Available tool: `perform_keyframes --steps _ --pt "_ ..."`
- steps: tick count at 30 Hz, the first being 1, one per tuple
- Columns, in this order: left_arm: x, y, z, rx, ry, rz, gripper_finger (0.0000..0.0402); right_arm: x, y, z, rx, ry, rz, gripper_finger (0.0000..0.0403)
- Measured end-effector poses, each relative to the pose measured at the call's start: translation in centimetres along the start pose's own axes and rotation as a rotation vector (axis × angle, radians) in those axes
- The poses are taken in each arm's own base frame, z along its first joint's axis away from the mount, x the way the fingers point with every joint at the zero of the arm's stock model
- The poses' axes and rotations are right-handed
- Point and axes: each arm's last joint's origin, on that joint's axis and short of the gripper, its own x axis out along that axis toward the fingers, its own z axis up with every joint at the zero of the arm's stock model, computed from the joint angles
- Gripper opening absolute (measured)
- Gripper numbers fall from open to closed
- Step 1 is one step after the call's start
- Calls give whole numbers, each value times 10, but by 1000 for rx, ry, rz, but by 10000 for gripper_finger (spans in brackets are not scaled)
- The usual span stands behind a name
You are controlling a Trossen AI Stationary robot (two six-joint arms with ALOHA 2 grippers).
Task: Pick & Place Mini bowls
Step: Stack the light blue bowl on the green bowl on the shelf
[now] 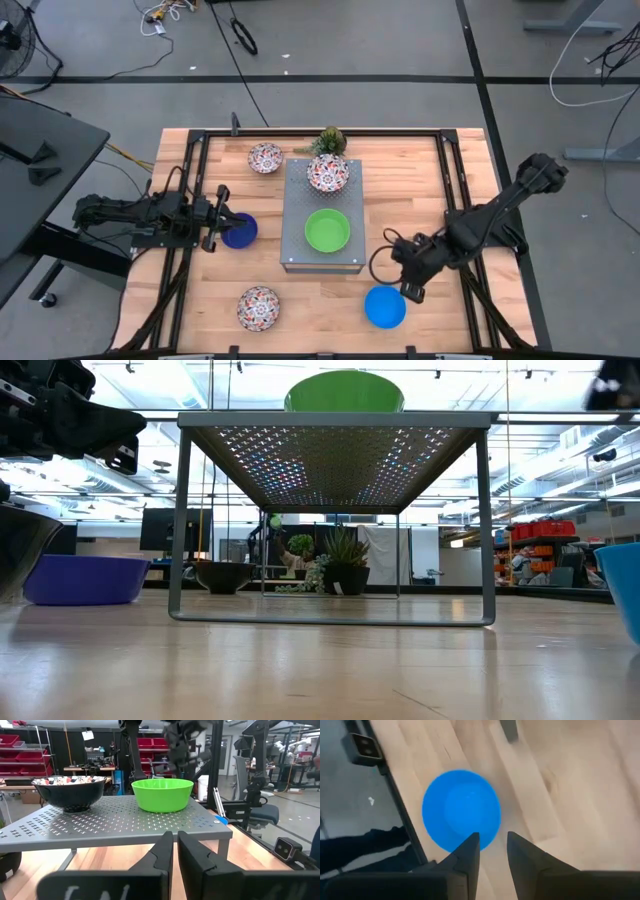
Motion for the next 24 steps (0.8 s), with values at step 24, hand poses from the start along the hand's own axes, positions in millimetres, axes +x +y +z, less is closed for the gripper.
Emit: perform_keyframes --steps 24 --pt "0 0 0 0 0 0 30 37 17 -2 198 62 -158 100"
